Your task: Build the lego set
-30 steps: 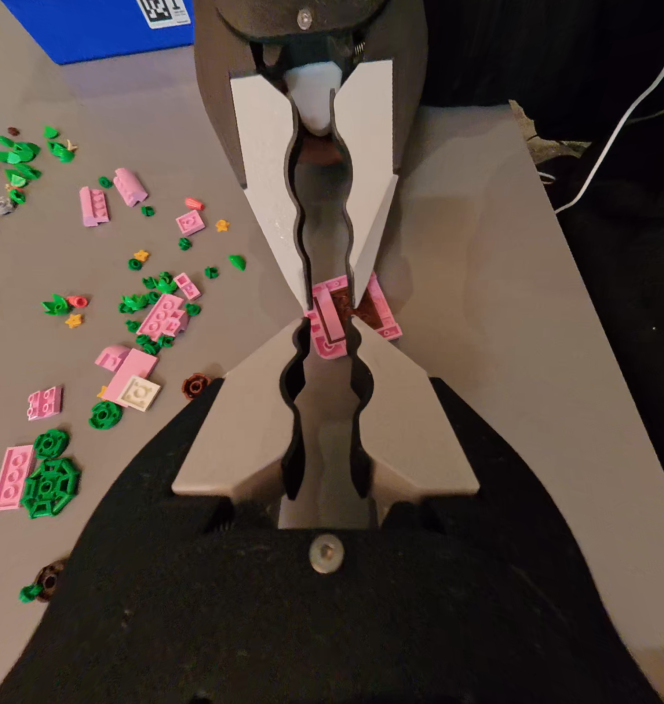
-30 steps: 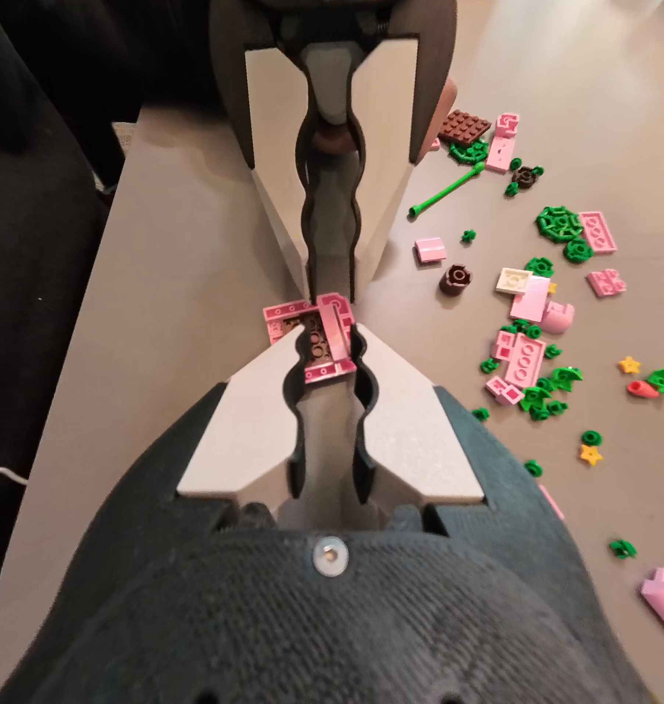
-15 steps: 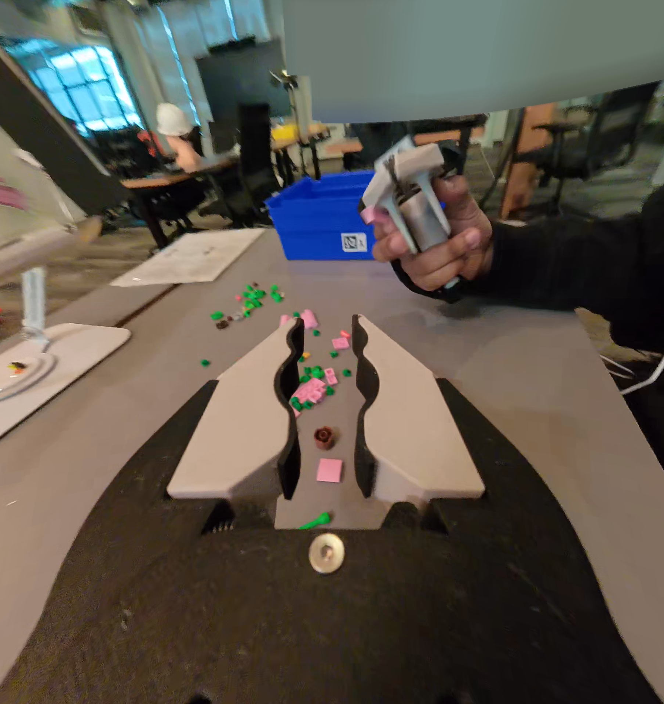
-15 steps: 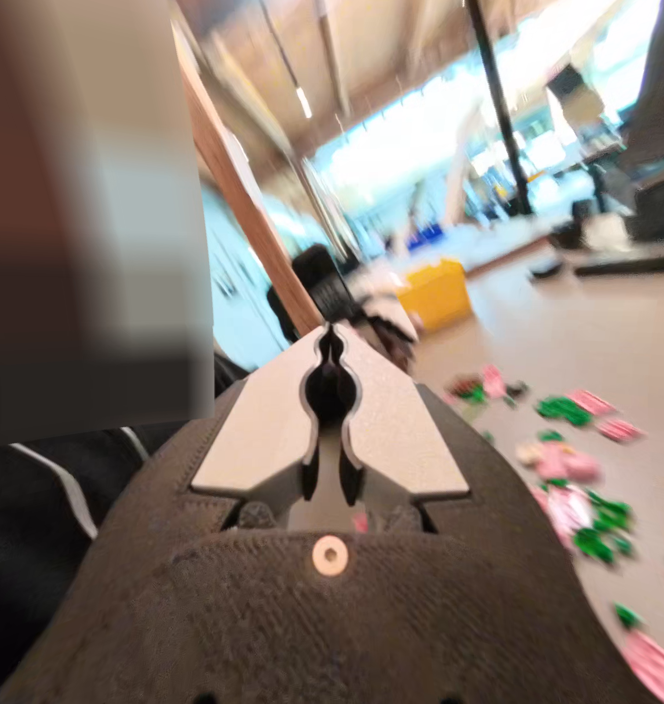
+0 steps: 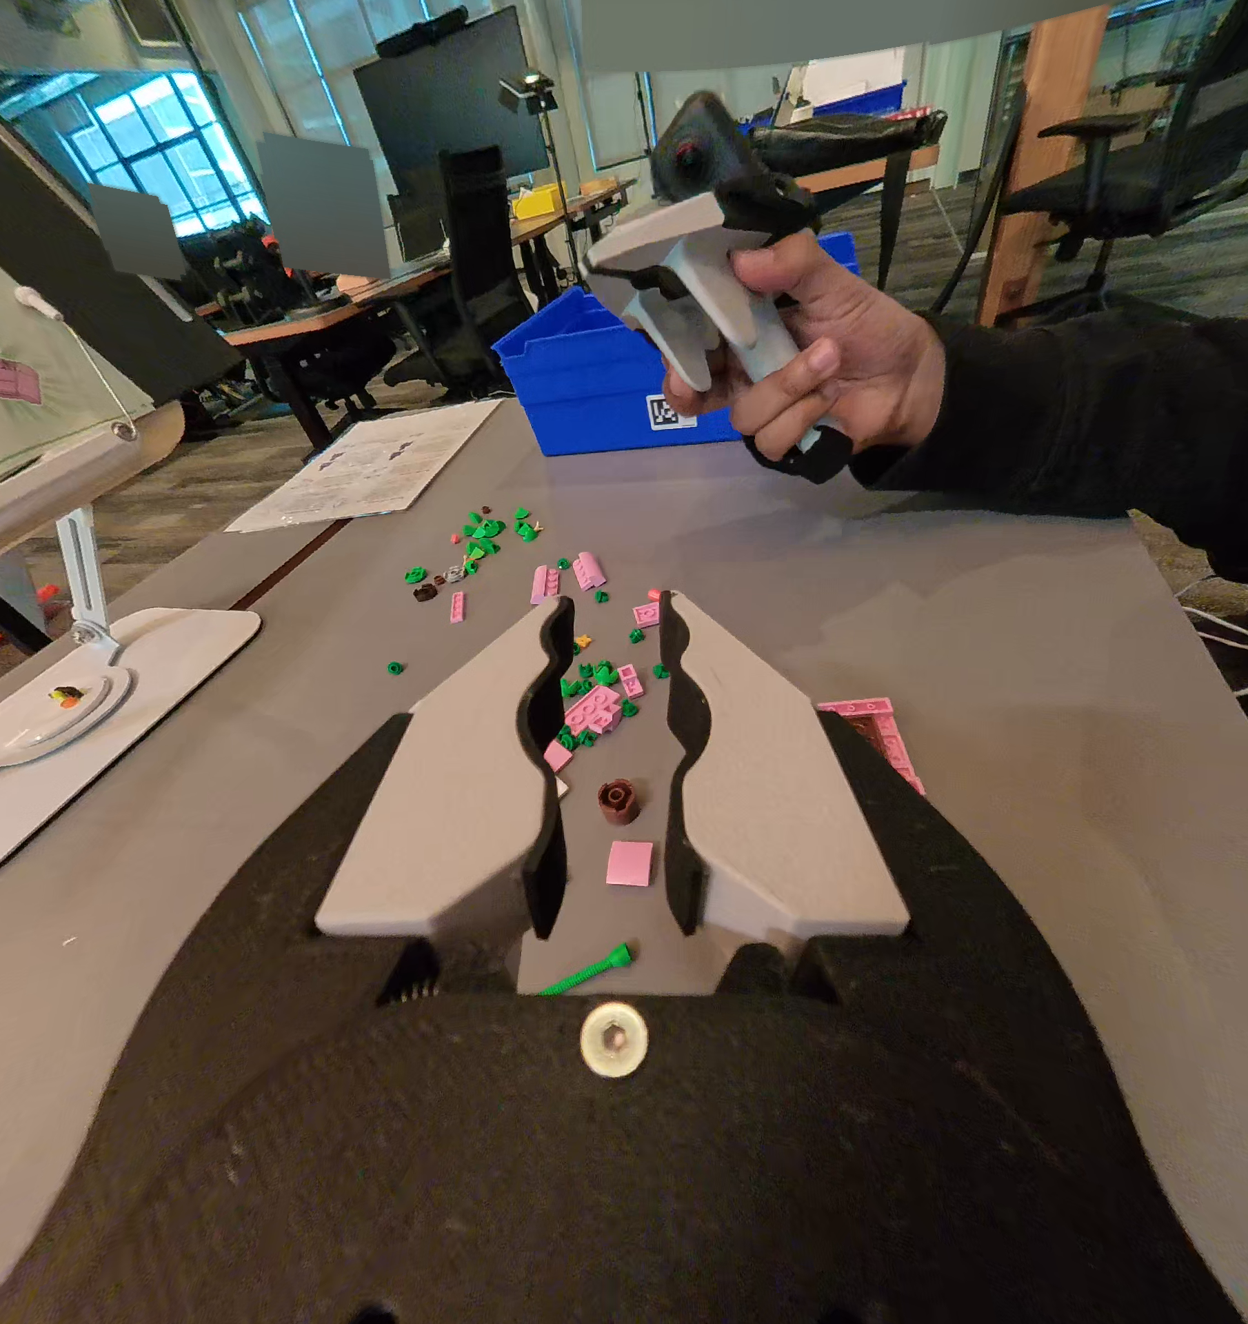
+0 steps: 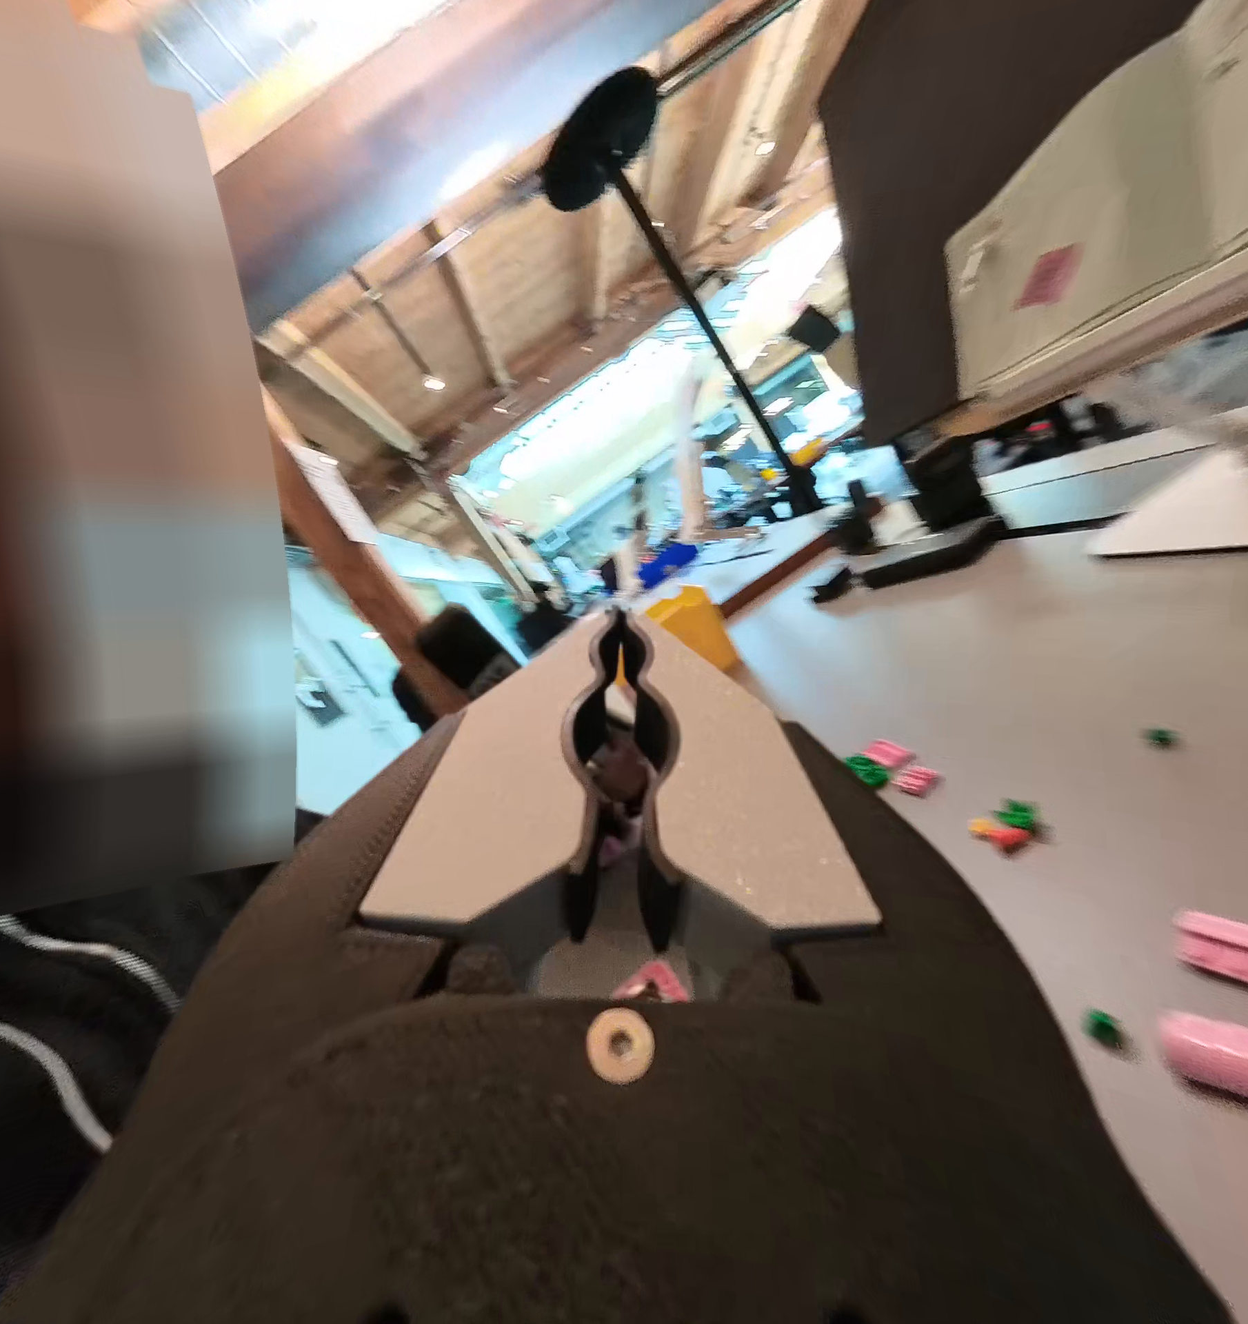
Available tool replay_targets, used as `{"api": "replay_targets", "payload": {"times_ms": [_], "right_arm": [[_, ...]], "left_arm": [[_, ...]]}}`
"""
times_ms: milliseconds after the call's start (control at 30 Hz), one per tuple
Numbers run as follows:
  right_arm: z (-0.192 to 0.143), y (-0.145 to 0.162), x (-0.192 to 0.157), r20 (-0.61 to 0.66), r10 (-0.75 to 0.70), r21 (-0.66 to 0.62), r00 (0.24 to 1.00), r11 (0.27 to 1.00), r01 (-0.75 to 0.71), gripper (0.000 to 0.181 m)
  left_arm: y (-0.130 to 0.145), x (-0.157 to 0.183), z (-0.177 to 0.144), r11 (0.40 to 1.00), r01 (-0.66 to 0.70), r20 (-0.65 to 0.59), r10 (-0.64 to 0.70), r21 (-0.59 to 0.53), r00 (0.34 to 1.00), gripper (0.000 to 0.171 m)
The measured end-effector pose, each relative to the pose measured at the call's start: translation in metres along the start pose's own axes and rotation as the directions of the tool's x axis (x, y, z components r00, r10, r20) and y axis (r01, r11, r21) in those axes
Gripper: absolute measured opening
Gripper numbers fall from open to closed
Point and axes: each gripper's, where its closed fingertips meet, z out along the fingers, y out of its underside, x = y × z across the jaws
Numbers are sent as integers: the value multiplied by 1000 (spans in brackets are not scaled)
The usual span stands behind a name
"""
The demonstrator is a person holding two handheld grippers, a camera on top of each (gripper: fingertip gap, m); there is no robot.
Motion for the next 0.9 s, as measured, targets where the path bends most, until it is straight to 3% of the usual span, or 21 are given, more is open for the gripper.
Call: {"api": "replay_targets", "payload": {"times_ms": [33, 167, 433, 600, 900], "right_arm": [[-3, -2, 6, -53, -38, -7, 998, 999, 38, 0], [-11, 5, 38, -247, -141, -89, 959, 989, 122, 0], [-14, 32, 77, -412, -285, -280, 866, 944, 177, 16], [-18, 38, 89, -459, -386, -360, 801, 904, 230, 21], [-21, 33, 92, -482, -397, -354, 781, 904, 241, 23]], "left_arm": [[1, -1, 0, 1000, 4, 3, -4, -3, 1000, 23], [4, -2, 2, 1000, 8, 11, -7, -21, 1000, 23], [3, -7, 1, 1000, 10, 35, -9, -18, 999, 22], [4, -13, -1, 1000, 22, 61, -21, -18, 998, 22], [8, -20, -2, 999, 36, 97, -32, -35, 995, 21]]}}
